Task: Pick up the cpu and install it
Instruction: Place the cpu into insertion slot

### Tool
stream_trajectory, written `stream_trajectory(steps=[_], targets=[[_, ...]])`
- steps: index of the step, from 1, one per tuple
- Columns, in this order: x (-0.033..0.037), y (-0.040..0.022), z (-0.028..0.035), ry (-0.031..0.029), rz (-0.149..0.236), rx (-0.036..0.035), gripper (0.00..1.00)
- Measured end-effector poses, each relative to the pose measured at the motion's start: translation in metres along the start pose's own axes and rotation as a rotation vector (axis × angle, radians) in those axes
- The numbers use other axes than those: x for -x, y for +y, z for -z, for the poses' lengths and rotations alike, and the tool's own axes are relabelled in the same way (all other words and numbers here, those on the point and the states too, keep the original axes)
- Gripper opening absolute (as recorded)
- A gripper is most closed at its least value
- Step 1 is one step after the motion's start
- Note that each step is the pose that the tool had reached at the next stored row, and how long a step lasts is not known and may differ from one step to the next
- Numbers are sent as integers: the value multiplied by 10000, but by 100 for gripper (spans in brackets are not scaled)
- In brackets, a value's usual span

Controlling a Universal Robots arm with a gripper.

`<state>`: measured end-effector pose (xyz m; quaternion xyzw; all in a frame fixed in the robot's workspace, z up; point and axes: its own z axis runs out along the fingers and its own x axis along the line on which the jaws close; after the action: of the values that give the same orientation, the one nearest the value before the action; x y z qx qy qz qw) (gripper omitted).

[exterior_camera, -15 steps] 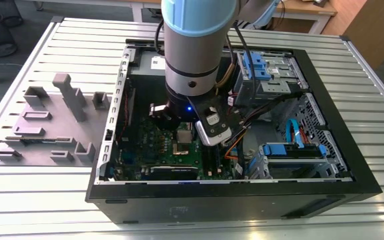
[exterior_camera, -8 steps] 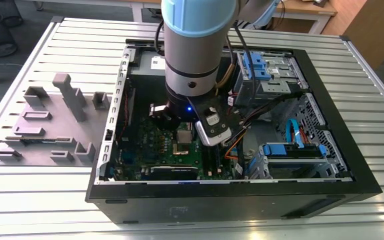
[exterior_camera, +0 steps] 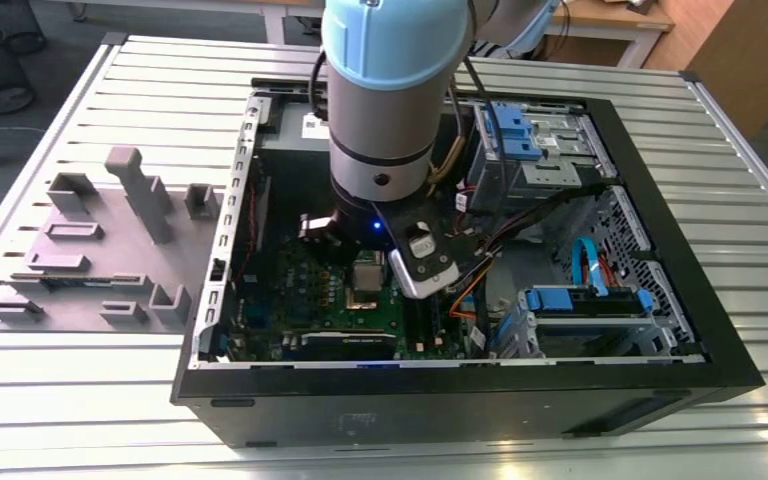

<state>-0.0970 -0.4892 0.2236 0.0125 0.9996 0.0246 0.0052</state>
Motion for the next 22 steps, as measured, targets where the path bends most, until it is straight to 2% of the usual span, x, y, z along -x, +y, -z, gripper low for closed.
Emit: stream_trajectory(steps=[6,10,13,22], targets=[[-46,-4,-56,-1,0,2,47],[-64,-9,-138,0,0,1,47],[-101,-12,-169,-2,1,-1,47],[-122,-13,-195,-5,1,3,47]])
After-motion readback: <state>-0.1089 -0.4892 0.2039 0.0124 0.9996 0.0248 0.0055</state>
